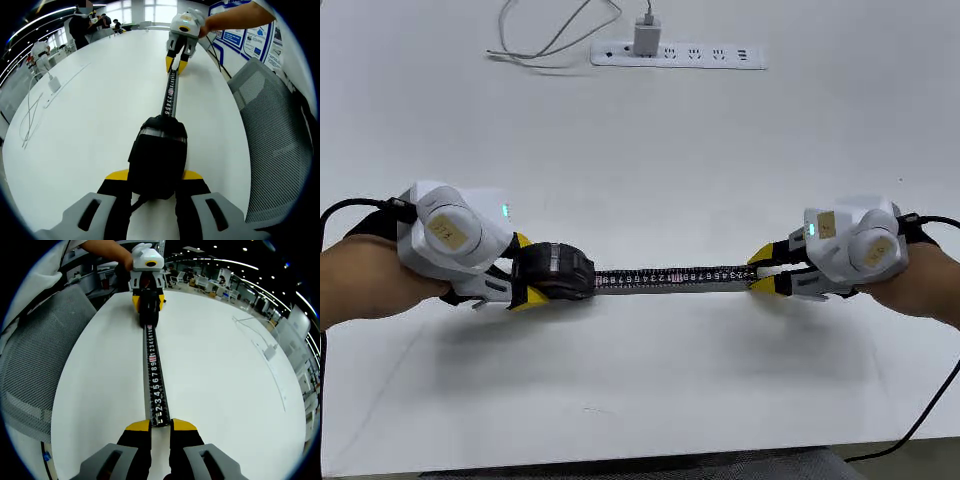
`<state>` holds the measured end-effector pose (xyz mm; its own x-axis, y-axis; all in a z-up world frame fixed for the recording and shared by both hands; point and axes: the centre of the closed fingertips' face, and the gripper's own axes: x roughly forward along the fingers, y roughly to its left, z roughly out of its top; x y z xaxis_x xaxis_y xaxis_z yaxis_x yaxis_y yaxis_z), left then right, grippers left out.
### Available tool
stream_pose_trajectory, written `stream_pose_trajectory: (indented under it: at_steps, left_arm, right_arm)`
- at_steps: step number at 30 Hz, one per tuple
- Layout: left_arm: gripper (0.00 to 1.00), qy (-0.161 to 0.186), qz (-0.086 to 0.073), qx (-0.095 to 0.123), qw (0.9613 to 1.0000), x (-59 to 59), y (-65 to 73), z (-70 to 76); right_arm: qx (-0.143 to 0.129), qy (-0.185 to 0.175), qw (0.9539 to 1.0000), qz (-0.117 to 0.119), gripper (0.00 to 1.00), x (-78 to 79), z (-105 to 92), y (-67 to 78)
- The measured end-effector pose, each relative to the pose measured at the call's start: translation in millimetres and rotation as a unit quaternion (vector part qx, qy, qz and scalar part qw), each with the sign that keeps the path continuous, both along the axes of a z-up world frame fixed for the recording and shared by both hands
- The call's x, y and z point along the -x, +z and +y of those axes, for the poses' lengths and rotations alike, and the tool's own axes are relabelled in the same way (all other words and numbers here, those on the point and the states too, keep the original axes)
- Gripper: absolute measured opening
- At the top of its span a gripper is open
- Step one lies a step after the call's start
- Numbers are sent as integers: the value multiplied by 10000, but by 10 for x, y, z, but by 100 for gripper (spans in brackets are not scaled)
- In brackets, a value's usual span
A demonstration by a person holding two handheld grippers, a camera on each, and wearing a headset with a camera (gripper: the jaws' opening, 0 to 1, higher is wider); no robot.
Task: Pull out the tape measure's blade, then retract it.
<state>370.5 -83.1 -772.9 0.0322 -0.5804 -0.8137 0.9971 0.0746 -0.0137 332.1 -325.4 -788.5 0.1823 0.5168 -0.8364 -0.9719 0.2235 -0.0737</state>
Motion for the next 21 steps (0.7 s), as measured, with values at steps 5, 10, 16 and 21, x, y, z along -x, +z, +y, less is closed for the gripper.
stream_pose_trajectory:
  at_steps: [5, 10, 16, 21]
  left_arm:
    - [29, -4, 3, -7, 10000, 1, -1, 1]
    - [29, -10, 2, -14, 10000, 3, 0, 4]
    - [29, -9, 4, -17, 10000, 4, -1, 5]
    - [29, -17, 1, -20, 10000, 4, 1, -2]
  right_arm:
    - [38, -21, 10000, 11, 9, 13, -32, 6]
    - [77, -38, 10000, 19, 9, 21, -81, 23]
    - [140, -73, 9999, 55, 9, 42, -169, 21]
    - [211, -100, 9997, 68, 9, 46, -251, 28]
